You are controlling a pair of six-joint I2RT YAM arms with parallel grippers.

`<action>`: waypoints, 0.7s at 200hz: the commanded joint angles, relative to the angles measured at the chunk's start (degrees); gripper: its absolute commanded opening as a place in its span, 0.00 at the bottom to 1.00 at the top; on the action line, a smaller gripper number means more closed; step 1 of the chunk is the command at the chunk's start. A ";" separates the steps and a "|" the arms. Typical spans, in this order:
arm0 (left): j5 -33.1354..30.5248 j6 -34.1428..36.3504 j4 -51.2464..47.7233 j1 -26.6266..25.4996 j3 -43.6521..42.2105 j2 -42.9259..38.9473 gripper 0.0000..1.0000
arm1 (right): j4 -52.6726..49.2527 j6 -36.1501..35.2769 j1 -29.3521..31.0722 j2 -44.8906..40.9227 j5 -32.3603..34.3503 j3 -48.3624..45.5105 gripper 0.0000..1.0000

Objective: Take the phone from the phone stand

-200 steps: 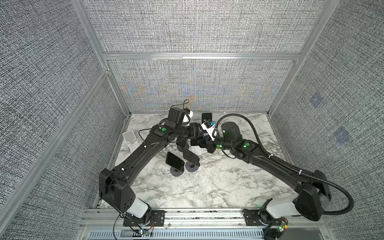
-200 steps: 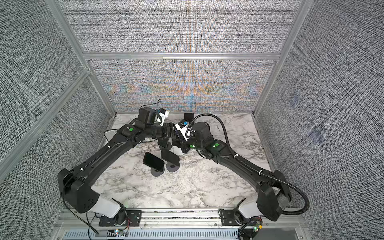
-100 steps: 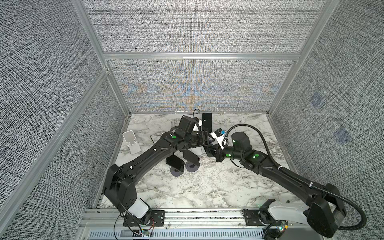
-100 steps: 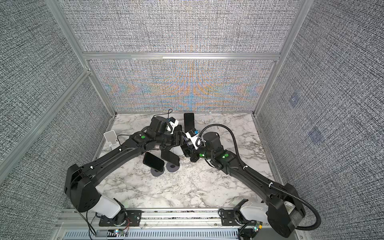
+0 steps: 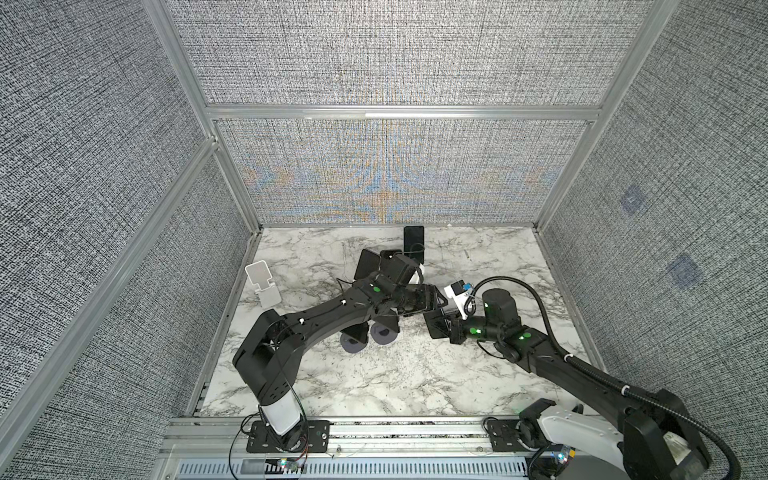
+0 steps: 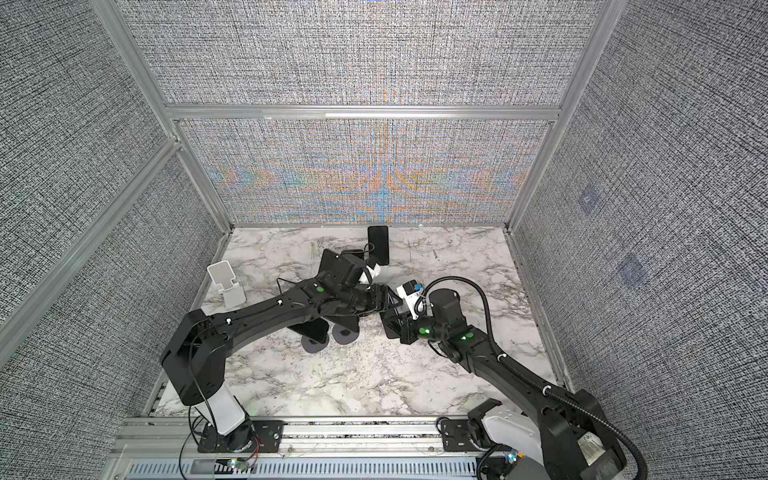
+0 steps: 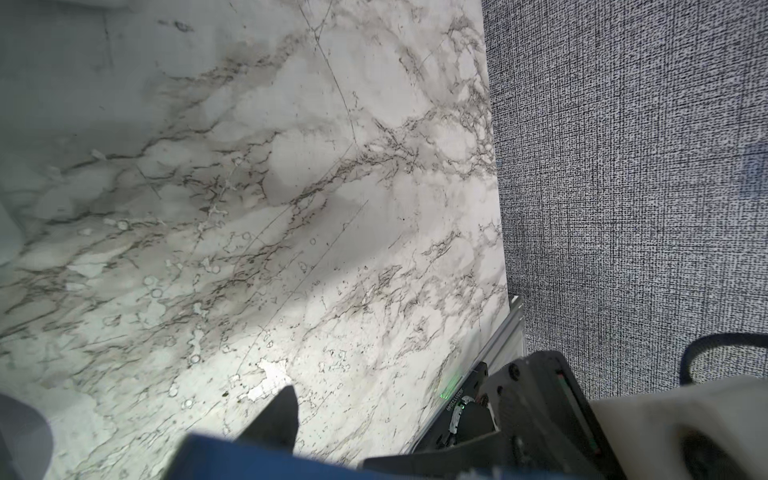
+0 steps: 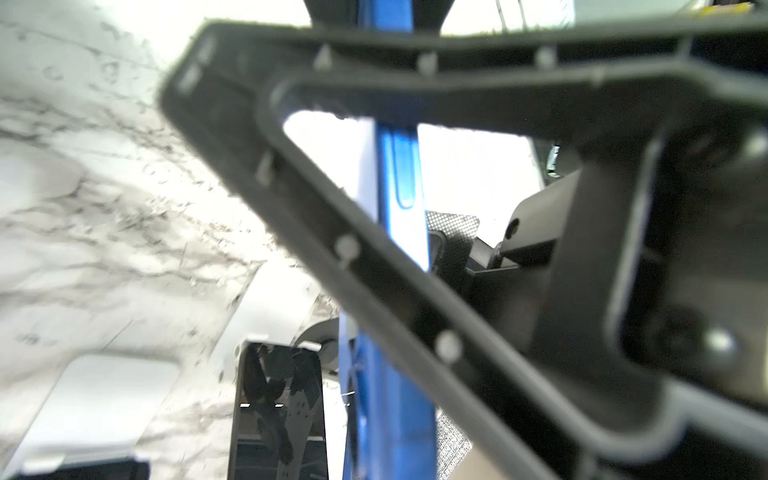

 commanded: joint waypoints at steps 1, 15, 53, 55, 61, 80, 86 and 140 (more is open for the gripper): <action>2.60 1.22 9.09 0.26 0.06 0.30 0.64 | 1.06 7.66 -0.92 0.99 -4.43 -0.61 0.00; 2.94 1.09 9.18 0.29 0.00 1.16 0.65 | 1.23 7.62 -1.16 2.31 -5.34 -0.88 0.00; 3.74 0.40 10.50 0.27 -0.33 2.81 0.74 | 4.70 9.14 -1.45 4.57 -6.08 -3.37 0.00; 3.74 0.39 10.53 0.24 -0.37 2.86 0.75 | 4.79 9.20 -1.50 4.55 -6.08 -3.46 0.00; 3.75 0.35 10.63 0.29 -0.38 2.82 0.75 | 4.84 9.22 -1.48 4.45 -6.00 -3.87 0.00; 3.57 0.69 10.42 0.27 -0.14 2.65 0.78 | 4.41 9.30 -1.83 3.53 -5.73 -4.44 0.00; 3.57 0.81 10.33 0.25 -0.04 2.64 0.82 | 4.08 9.33 -2.07 3.15 -5.82 -4.65 0.00; 3.62 2.03 10.97 0.53 0.15 2.10 0.99 | 3.48 9.88 -5.21 1.01 -7.76 -5.44 0.00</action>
